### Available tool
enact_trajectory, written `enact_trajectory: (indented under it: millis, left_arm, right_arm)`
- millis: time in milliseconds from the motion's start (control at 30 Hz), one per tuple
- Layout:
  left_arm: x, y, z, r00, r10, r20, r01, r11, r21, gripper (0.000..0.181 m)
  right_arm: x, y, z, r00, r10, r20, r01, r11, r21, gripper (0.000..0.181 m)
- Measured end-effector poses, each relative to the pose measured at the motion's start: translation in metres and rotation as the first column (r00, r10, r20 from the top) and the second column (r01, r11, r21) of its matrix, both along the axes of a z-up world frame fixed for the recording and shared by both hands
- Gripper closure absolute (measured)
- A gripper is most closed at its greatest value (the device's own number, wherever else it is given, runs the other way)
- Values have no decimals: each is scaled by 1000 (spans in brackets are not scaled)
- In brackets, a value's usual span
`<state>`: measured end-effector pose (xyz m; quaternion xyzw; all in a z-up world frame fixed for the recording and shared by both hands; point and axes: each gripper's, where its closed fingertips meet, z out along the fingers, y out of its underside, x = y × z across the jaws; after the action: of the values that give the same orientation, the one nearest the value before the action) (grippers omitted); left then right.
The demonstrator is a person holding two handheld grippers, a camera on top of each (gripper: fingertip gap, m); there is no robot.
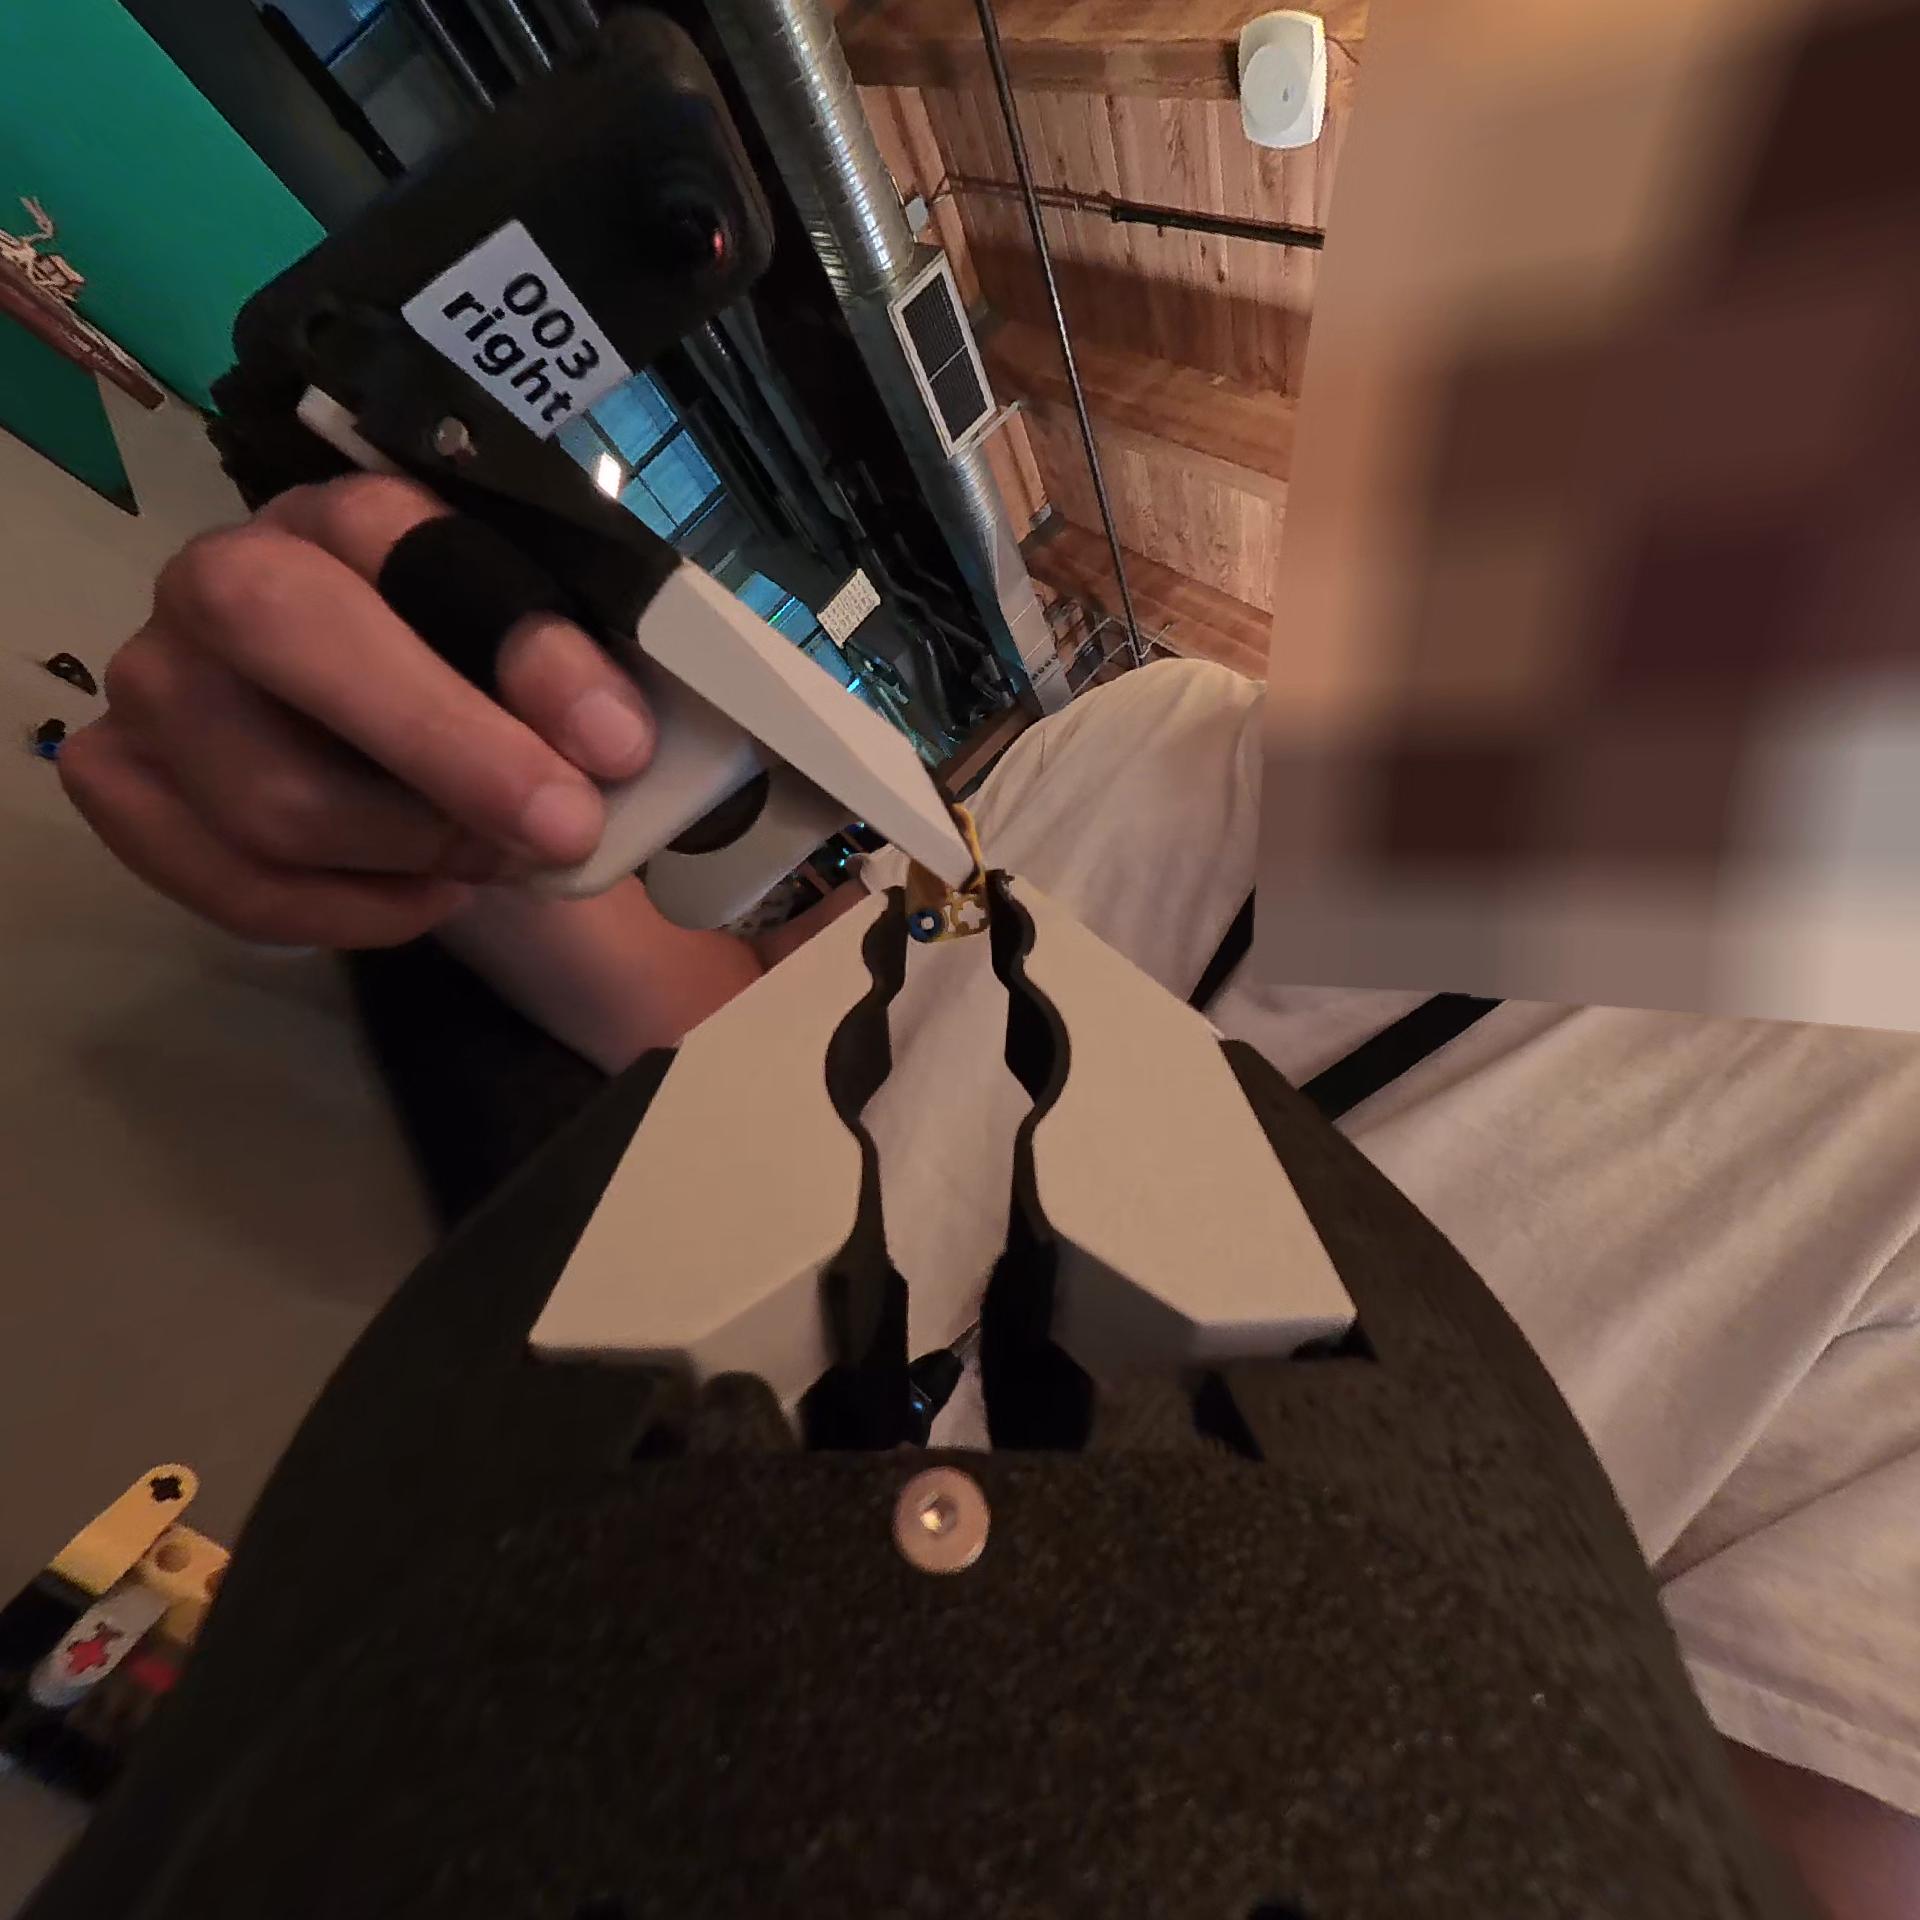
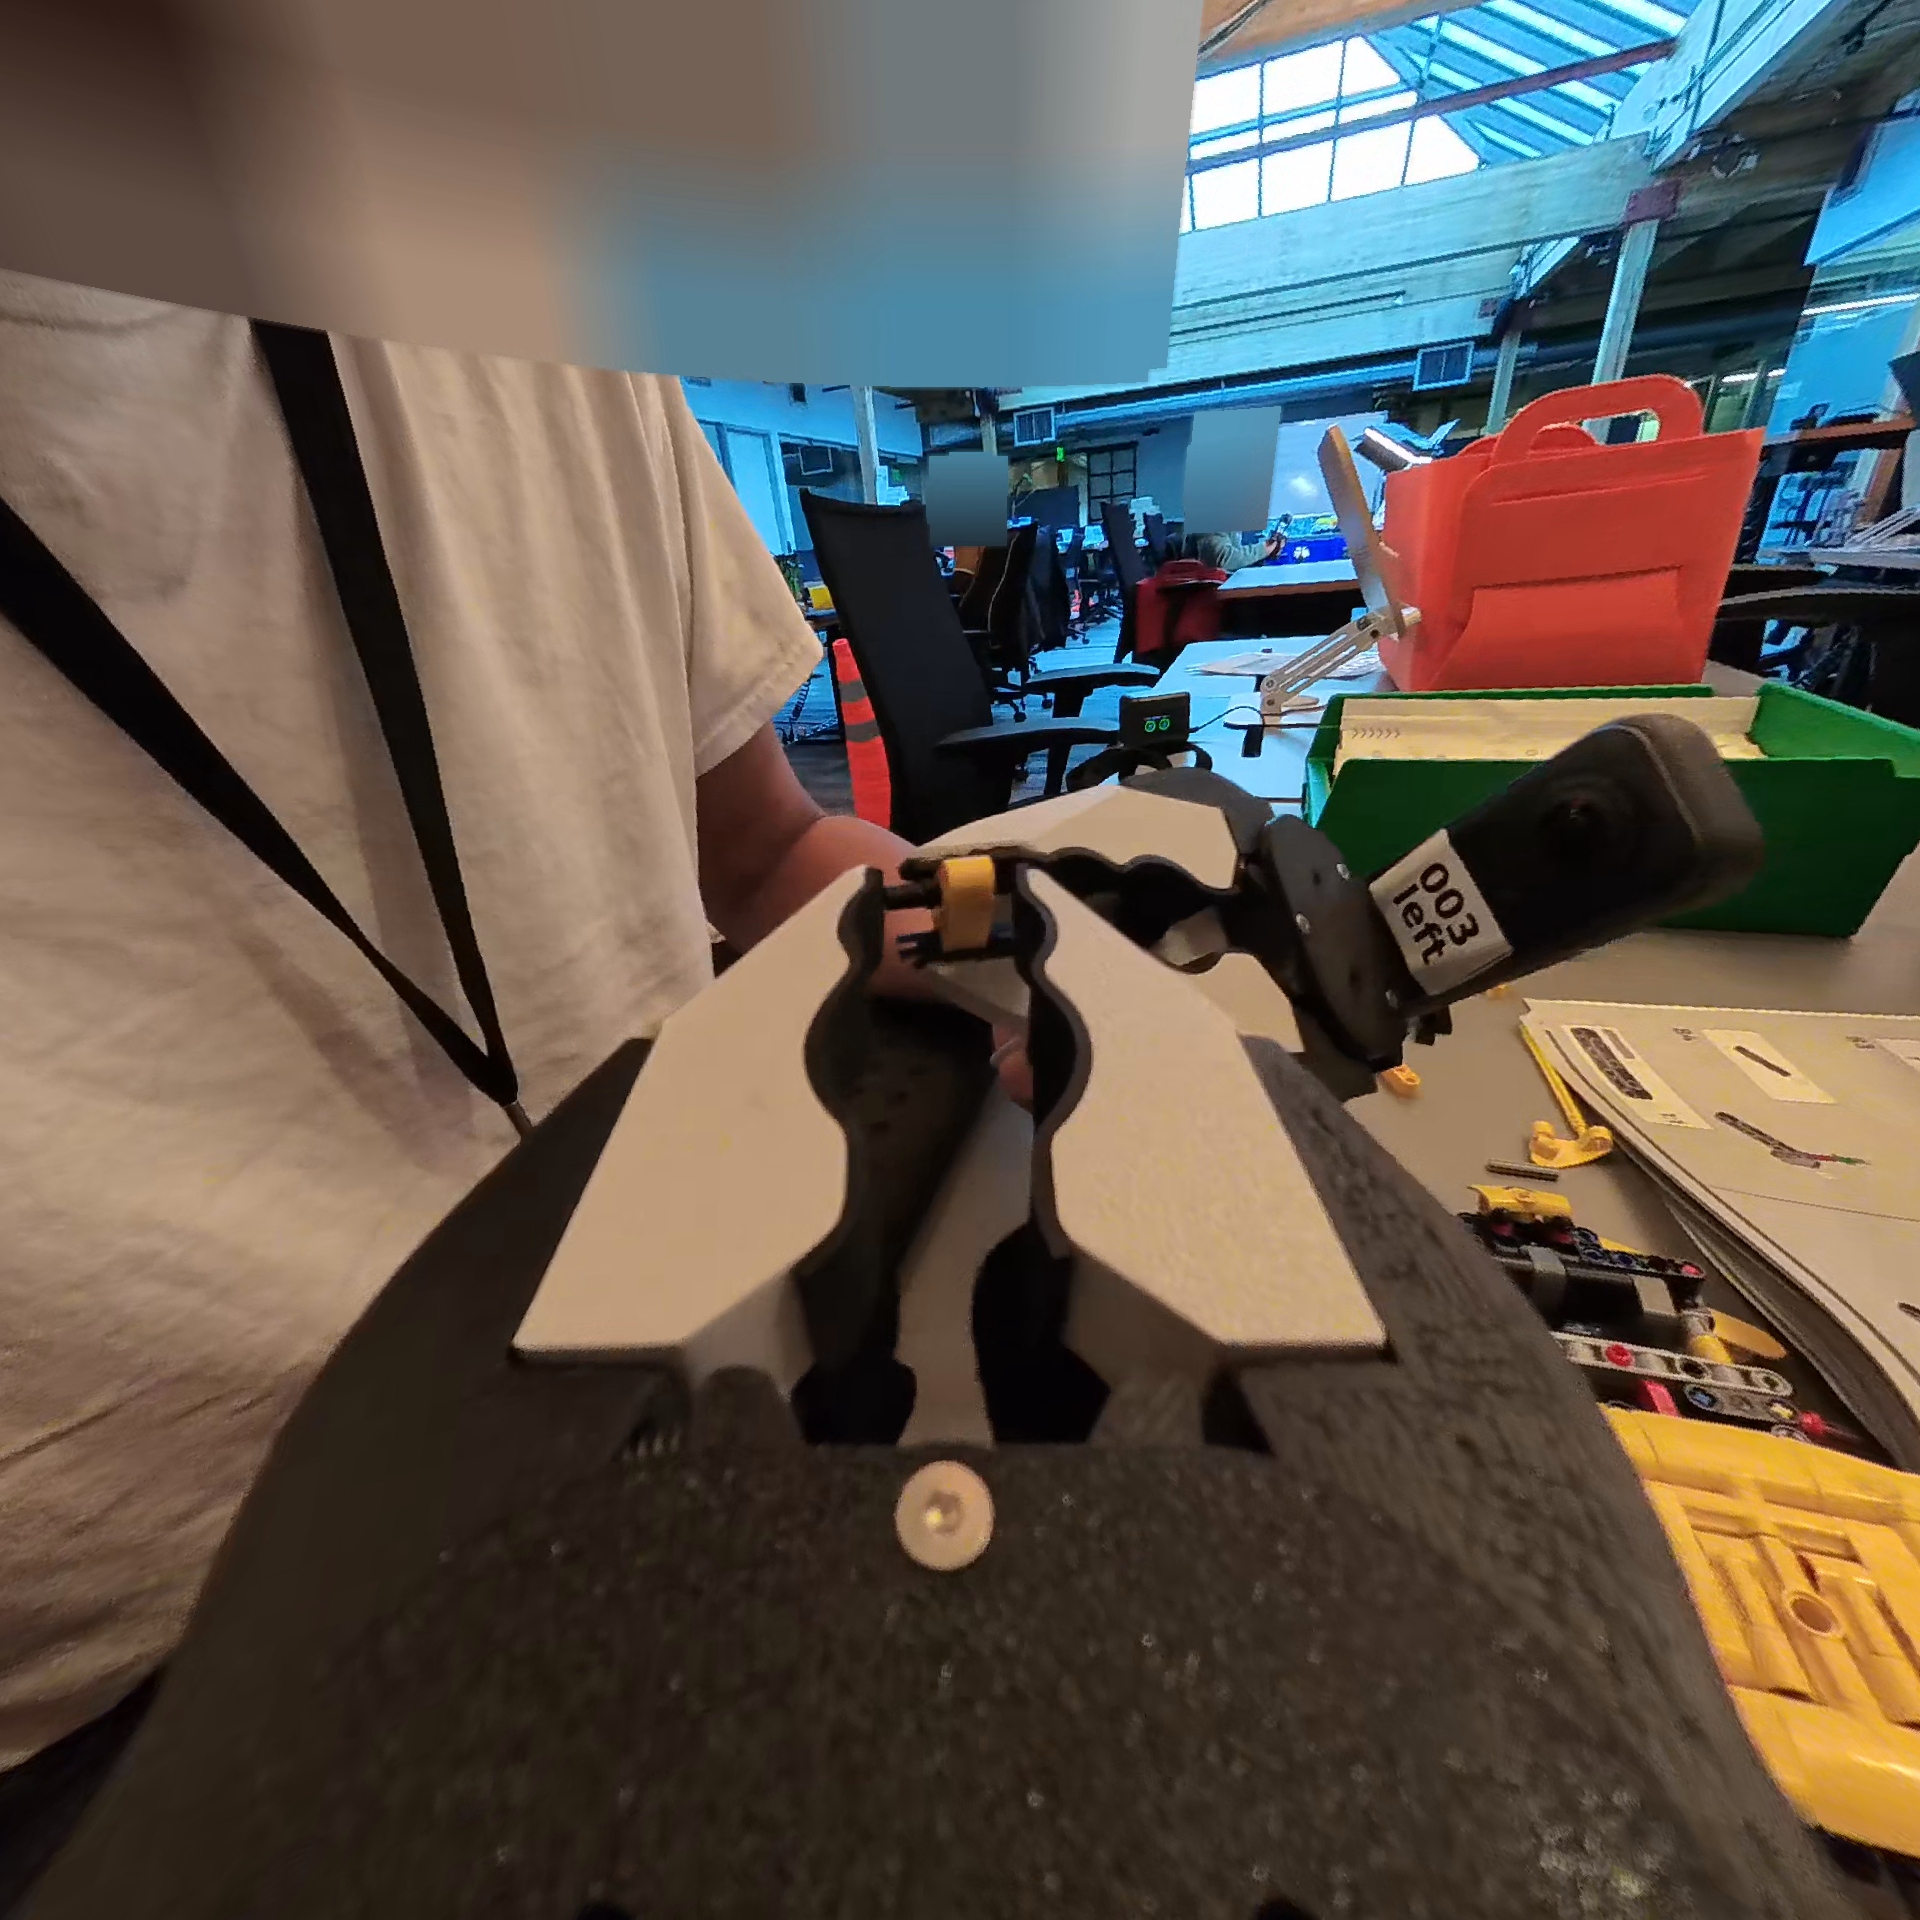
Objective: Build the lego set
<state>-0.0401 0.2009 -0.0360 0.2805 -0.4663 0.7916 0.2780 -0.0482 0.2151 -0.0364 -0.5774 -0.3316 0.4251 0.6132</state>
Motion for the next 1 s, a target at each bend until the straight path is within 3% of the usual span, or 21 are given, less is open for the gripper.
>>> enact_trajectory:
  millis: [500,633,700,767,867,933,1000]
  left_arm:
    - [-2,-3,3,1000,-22,-1,21,999,-30,166]
    - [10,6,-1,996,95,4,-95,995,18,167]
    - [21,8,-13,979,201,39,-205,967,153,166]
    - [37,17,-20,929,353,108,-369,891,264,166]
    - [52,32,-18,836,509,207,-549,771,322,166]
    - [63,41,-26,764,584,275,-643,653,401,166]
    - [70,44,-31,715,619,325,-693,565,448,166]
  right_arm:
    - [-4,-3,1,998,-9,55,4,996,84,165]
    - [10,7,-2,992,-100,73,98,994,40,164]
    - [33,8,1,979,-189,70,188,982,21,155]
    - [86,11,10,915,-402,28,402,916,-10,156]
    - [174,-10,-11,693,-694,195,720,679,-140,148]
    - [212,-45,-29,520,-763,384,850,505,-149,150]
    - [227,-80,-55,394,-721,570,915,369,-166,151]
